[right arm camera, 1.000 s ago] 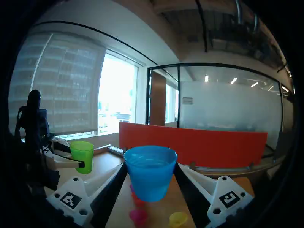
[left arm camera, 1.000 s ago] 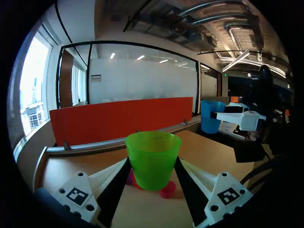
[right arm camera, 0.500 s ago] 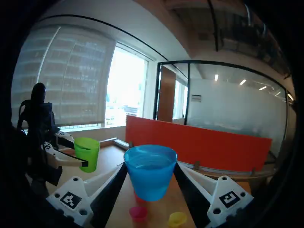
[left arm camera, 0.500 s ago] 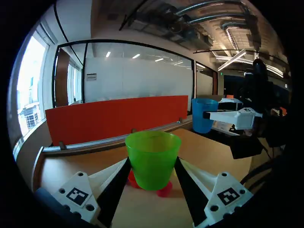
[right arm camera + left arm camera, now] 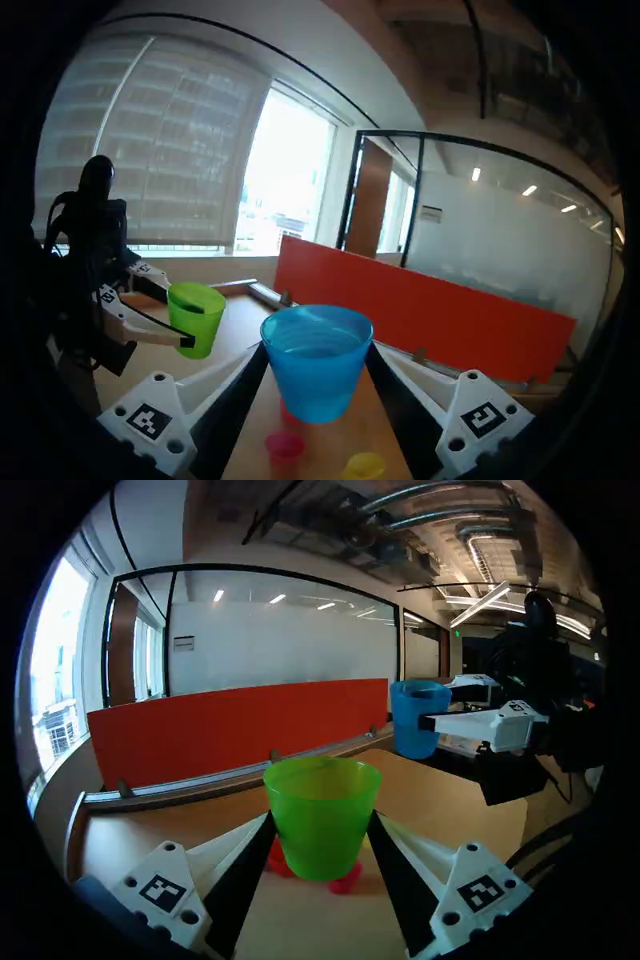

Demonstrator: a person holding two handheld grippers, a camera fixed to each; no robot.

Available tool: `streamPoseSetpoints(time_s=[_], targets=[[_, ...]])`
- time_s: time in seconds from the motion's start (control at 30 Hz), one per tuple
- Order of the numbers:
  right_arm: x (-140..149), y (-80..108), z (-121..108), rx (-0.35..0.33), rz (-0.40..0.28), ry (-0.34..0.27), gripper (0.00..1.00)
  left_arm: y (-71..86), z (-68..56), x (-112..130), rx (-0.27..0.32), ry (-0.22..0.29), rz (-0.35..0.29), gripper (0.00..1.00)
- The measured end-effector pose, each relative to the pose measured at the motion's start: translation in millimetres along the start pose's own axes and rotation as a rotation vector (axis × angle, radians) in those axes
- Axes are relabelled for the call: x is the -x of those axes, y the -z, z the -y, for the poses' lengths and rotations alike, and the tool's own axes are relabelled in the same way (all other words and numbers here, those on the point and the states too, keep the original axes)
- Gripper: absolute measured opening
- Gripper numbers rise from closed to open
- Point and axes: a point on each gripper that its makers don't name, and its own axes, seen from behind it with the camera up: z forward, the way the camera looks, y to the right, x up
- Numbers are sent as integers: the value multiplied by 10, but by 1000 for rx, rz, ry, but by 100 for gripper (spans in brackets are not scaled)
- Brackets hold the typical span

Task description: Pour water

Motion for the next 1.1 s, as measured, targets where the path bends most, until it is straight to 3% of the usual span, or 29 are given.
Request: streamPoseSetpoints(time_s=[0.4, 1.1], targets=[[16, -144, 123, -59, 26, 103, 90, -126, -123, 84, 90, -15, -1, 80], [77, -299, 208, -162, 84, 289, 89, -202, -253, 192, 160, -15, 11, 80]])
